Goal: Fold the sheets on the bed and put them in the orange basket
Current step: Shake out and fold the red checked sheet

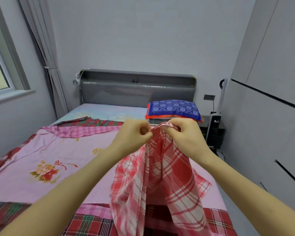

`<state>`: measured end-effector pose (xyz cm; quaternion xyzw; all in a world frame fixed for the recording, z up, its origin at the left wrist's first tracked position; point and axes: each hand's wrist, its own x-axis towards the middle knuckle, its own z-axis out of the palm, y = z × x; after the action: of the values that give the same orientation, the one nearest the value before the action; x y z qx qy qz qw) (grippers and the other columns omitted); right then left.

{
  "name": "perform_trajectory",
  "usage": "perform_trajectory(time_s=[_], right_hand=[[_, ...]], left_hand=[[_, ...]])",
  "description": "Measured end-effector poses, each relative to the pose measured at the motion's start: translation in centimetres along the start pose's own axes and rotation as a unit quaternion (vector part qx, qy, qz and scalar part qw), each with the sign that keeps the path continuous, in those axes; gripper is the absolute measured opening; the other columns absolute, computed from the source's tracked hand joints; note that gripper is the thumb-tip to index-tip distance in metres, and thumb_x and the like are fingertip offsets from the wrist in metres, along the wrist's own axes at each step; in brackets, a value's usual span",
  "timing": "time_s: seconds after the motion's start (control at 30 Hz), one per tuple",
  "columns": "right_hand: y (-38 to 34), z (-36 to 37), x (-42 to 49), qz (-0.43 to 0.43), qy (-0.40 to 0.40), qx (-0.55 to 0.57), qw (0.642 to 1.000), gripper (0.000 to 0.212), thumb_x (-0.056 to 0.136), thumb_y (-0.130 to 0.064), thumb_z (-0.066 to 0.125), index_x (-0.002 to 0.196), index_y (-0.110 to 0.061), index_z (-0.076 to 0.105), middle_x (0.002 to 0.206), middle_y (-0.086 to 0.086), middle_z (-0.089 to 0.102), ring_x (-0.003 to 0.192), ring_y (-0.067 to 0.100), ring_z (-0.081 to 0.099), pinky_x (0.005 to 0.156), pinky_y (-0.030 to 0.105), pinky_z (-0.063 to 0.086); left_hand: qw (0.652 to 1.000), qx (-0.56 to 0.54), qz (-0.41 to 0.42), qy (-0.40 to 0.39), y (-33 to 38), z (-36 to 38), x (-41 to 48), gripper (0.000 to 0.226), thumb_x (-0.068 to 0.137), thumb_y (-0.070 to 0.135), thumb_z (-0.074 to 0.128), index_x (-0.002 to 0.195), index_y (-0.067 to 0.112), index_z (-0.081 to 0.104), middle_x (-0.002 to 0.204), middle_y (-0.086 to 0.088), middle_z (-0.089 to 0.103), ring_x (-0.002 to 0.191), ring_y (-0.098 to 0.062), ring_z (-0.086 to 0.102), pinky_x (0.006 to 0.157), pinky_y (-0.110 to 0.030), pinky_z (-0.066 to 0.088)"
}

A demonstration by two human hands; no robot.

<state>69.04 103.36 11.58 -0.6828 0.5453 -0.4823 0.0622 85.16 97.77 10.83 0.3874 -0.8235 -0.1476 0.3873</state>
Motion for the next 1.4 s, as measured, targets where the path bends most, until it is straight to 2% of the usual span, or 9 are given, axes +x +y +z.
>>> perform_trajectory(time_s=[0.17,0.37,0.47,0.57,0.87,1.03,1.1,1.2,1.4], right_hand=[[-1.7,-0.1,1.1,0.015,0.028,0.051,0.998,0.048,0.090,-0.018,0.061,0.052,-0.015,0.031,0.050,-0.003,0.027,0.052,0.012,0.025,0.054,0.034,0.025],[-2.8,-1.7,3.9,0.004,0.085,0.095,0.992,0.042,0.088,-0.028,0.059,0.073,0.012,0.055,0.062,0.032,0.051,0.057,0.021,0.047,0.053,0.046,0.044],[-2.0,-3.2,5.6,0.023,0.145,0.103,0.984,0.031,0.091,-0.022,0.060,0.066,-0.004,0.060,0.057,0.007,0.054,0.058,0.014,0.049,0.056,0.035,0.042],[0.1,-4.1,6.4,0.063,0.157,0.025,0.985,0.038,0.094,-0.025,0.053,0.056,-0.024,0.052,0.048,-0.015,0.047,0.053,0.004,0.041,0.056,0.028,0.035],[5.0,0.3,-1.2,0.170,-0.005,-0.187,0.968,0.038,0.097,-0.027,0.047,0.074,0.001,0.054,0.071,0.015,0.056,0.070,0.025,0.050,0.062,0.036,0.034],[1.2,-1.7,-4.8,0.243,-0.168,0.045,0.954,0.028,0.093,-0.039,0.055,0.073,-0.022,0.065,0.074,-0.010,0.068,0.070,0.008,0.063,0.066,0.022,0.047],[-0.3,-3.7,-6.1,0.258,-0.268,0.112,0.921,0.013,0.086,-0.033,0.063,0.090,-0.022,0.069,0.089,0.000,0.074,0.080,0.018,0.071,0.071,0.028,0.056],[-2.6,-5.8,-7.1,0.246,-0.338,0.091,0.904,0.026,0.080,-0.016,0.069,0.106,-0.015,0.065,0.099,0.011,0.073,0.088,0.028,0.070,0.080,0.039,0.057],[-9.5,-9.1,-4.5,0.111,-0.165,0.112,0.974,0.018,0.081,0.001,0.067,0.095,-0.010,0.068,0.083,0.004,0.073,0.074,0.018,0.070,0.071,0.030,0.058]], left_hand=[[0.987,-0.014,-0.153,0.036,-4.7,2.1,-2.4,0.022,0.078,0.023,0.065,0.065,0.007,0.058,0.056,-0.002,0.062,0.056,-0.017,0.058,0.059,-0.031,0.047],[0.929,-0.148,-0.336,0.047,-10.5,1.9,-4.7,0.011,0.071,0.014,0.060,0.061,0.011,0.062,0.061,-0.012,0.066,0.058,-0.026,0.065,0.065,-0.043,0.058],[0.901,-0.195,-0.385,0.051,-13.0,0.6,-4.7,0.024,0.083,-0.004,0.053,0.065,0.009,0.060,0.069,-0.014,0.063,0.060,-0.022,0.060,0.060,-0.034,0.060],[0.891,-0.230,-0.390,0.036,-15.0,-1.3,-4.1,0.029,0.087,-0.008,0.043,0.070,0.010,0.057,0.067,-0.010,0.055,0.055,-0.015,0.054,0.045,-0.017,0.049],[0.864,-0.341,-0.338,0.152,-14.2,-8.3,-3.2,0.027,0.095,0.007,0.050,0.069,0.014,0.051,0.042,0.007,0.057,0.034,0.001,0.053,0.037,-0.011,0.042],[0.923,-0.280,-0.264,0.012,-11.3,-15.1,-6.0,0.010,0.092,0.003,0.053,0.090,0.003,0.062,0.049,0.005,0.065,0.042,-0.002,0.059,0.042,-0.012,0.048],[0.931,-0.258,-0.259,-0.016,-10.8,-17.4,-7.5,0.014,0.091,0.000,0.052,0.084,0.004,0.064,0.053,0.002,0.067,0.046,-0.004,0.062,0.048,-0.014,0.052],[0.939,-0.245,-0.240,-0.037,-9.1,-20.6,-9.2,0.027,0.089,0.000,0.051,0.071,0.005,0.071,0.057,0.000,0.068,0.050,-0.006,0.064,0.054,-0.015,0.054],[0.945,-0.285,-0.156,0.047,-4.3,-28.5,-9.5,0.041,0.090,0.003,0.049,0.063,0.020,0.075,0.060,0.007,0.070,0.057,-0.002,0.066,0.065,-0.015,0.056]])
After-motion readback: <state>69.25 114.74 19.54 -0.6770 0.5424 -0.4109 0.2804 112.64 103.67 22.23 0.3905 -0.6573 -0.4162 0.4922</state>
